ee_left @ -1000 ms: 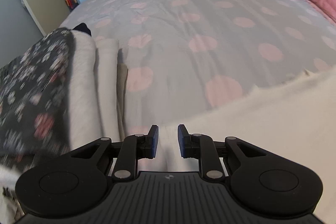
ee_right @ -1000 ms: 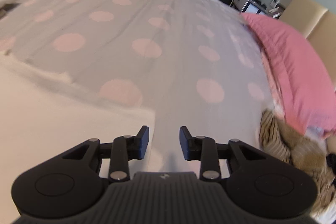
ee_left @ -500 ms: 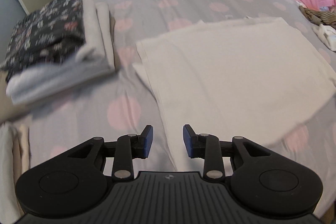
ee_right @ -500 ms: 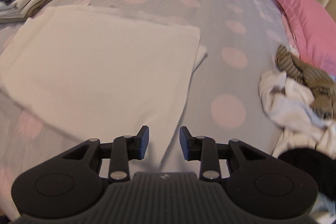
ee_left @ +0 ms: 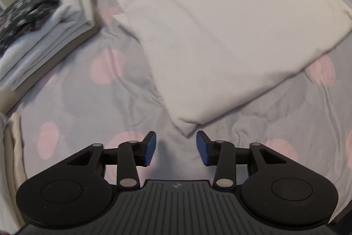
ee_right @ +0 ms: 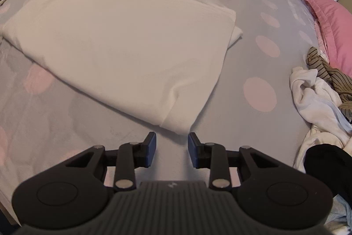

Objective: Fold clothes
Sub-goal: 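Grasp the end of the folded shirt with both grippers, then lift the shirt end with both grippers and fold it over the rest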

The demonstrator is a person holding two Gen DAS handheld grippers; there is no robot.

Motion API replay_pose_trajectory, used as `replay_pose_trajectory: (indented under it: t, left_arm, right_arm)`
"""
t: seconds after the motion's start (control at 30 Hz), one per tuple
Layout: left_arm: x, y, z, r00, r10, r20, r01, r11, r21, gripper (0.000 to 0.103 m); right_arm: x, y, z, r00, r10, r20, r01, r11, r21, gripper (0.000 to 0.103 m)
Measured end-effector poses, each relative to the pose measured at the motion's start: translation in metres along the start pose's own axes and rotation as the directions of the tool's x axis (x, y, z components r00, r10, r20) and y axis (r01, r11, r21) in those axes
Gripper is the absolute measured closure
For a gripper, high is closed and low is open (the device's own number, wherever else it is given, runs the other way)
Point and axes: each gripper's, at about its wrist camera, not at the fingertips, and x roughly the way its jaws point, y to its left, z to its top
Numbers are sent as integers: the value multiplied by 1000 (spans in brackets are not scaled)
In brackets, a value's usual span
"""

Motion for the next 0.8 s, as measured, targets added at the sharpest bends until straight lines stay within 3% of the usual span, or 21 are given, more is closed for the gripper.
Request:
replay_pose_trajectory:
  t: [0.1, 0.17, 0.3, 0.37, 0.53, 0.8]
  left_arm:
    - [4, -6, 1, 1000, -3, 8, 3, 999, 40, 71]
    - [7, -10, 1, 1000, -6, 14, 5, 998, 67, 72]
    - [12, -14, 5, 1000, -5, 9, 4, 996, 87, 92]
    - [10, -14, 7, 1000, 1, 11, -2, 996, 84, 97]
    - [-11, -11, 12, 999, 12, 45, -15, 997, 77, 99]
    - [5, -13, 4, 1000, 27, -12, -25, 992, 120, 99]
  right_arm:
    - [9, -5, 0, 1000, -16, -17, 16, 1000, -2, 69]
    - [10, -10, 2, 1000, -6, -6, 7, 1000, 21, 75]
    - [10, -8, 8, 1000, 7, -1, -7, 1000, 2, 93]
    - [9, -4, 10, 1000, -6, -17, 6, 1000, -31, 94]
    - [-7, -6, 16, 997, -64, -33, 62, 996, -62, 96]
    - [9, -9, 5, 992, -86, -93, 80, 994, -69, 97]
